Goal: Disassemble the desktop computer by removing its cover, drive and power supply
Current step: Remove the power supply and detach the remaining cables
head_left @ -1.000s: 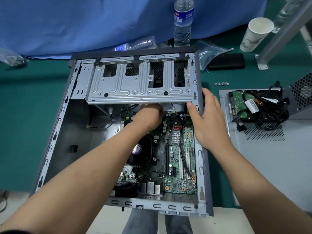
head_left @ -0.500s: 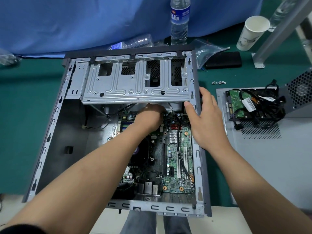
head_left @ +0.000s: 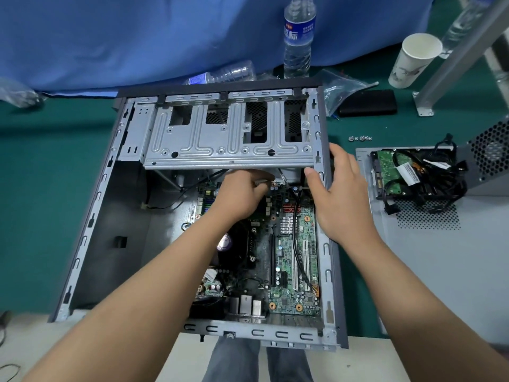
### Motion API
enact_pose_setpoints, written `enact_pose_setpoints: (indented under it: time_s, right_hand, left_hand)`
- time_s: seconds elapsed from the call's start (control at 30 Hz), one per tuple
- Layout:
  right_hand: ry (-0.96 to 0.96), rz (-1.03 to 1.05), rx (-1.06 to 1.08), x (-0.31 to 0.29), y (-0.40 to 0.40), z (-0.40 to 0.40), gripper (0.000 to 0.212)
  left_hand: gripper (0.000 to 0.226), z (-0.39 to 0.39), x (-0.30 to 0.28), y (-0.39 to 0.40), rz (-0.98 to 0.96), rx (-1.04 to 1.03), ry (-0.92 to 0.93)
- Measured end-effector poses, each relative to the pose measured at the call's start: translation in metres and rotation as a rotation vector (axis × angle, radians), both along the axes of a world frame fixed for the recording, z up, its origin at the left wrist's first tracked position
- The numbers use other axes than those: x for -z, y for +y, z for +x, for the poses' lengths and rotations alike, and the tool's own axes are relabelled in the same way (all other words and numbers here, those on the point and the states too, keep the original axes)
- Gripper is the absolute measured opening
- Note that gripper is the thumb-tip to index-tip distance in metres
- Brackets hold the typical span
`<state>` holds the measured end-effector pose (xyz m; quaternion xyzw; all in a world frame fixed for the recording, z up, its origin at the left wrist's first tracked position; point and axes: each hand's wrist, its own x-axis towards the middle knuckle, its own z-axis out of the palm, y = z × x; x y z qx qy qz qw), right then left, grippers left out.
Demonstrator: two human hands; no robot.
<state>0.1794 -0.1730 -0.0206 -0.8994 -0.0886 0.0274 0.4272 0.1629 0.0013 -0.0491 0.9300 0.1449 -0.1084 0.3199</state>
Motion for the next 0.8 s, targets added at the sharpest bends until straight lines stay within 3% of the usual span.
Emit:
enact_pose_setpoints:
  time_s: [0.13, 0.23, 0.33, 0.43, 0.8]
  right_hand:
    - [-0.084, -0.034, 0.027, -0.006, 0.001, -0.004, 0.058]
    - [-0.244, -0.049, -0.013, -0.012, 0.001, -0.007, 0.045]
    - [-0.375, -0.061, -0.109, -0.016, 0.000, -0.009, 0.023]
    - [-0.301, -0.033, -0.177, -0.017, 0.000, -0.007, 0.017]
    - [-0.080, 0.170, -0.144, -0.020, 0.001, -0.007, 0.009]
  left_hand:
    - [0.018, -0.021, -0.015, -0.006, -0.465, -0.195, -0.057]
    - [0.019, -0.033, -0.023, -0.011, -0.832, -0.333, -0.042]
    - [0.021, -0.037, -0.024, -0.015, -1.078, -0.356, -0.018]
    - [0.024, -0.041, -0.024, -0.021, -1.274, -0.318, -0.005]
    - [0.026, -0.041, -0.024, -0.024, -1.242, -0.165, -0.082]
